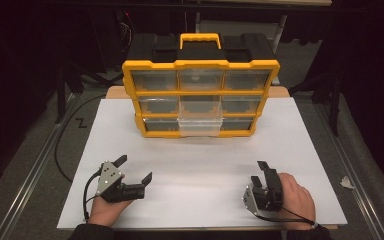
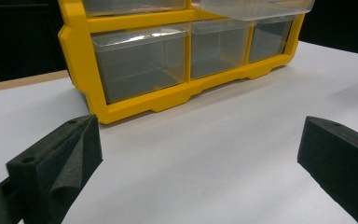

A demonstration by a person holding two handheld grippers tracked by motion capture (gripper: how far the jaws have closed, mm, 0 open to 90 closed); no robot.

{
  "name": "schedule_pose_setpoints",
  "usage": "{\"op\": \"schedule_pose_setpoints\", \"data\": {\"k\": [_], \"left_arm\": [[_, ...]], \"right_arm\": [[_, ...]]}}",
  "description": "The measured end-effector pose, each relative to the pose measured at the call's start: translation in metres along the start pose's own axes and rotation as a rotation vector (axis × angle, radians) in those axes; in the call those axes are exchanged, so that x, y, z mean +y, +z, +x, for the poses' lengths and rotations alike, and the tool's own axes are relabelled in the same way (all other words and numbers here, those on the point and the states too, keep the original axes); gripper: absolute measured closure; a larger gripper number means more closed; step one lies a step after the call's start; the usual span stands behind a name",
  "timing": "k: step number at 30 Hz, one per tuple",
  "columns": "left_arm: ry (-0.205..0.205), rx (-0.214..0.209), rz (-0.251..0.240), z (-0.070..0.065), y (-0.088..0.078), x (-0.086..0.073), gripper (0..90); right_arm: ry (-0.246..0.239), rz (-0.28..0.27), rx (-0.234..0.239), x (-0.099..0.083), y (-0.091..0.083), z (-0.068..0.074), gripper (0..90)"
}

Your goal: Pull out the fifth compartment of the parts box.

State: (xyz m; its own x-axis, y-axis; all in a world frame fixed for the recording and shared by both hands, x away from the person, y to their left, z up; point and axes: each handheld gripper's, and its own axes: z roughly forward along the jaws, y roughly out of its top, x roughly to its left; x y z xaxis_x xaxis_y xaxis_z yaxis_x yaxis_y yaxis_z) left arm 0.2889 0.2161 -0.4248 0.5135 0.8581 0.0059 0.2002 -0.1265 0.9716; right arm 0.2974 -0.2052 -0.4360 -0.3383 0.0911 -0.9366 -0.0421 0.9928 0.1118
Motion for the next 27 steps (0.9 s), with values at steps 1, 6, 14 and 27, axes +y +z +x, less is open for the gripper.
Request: {"op": "schedule_pose_setpoints", "data": {"k": [1, 6, 14, 27], "left_arm": [[0.002, -0.002, 0.002, 0.0, 0.0, 0.0, 0.4], [0.0, 0.0, 0.003, 0.001, -0.001, -0.001, 0.4], [0.0, -0.003, 0.004, 0.002, 0.0, -0.001, 0.4], [-0.003, -0.005, 0.005, 0.001, 0.0, -0.001, 0.4]], "right_arm": [[-0.002, 0.0, 0.002, 0.0, 0.0, 0.001, 33.2], [-0.001, -0.005, 0.004, 0.001, 0.001, 0.002, 28.9], [0.004, -0.017, -0.019, 0.0, 0.004, 0.0, 0.7], [0.13, -0.015, -0.029, -0.009, 0.001, -0.005, 0.6]]}}
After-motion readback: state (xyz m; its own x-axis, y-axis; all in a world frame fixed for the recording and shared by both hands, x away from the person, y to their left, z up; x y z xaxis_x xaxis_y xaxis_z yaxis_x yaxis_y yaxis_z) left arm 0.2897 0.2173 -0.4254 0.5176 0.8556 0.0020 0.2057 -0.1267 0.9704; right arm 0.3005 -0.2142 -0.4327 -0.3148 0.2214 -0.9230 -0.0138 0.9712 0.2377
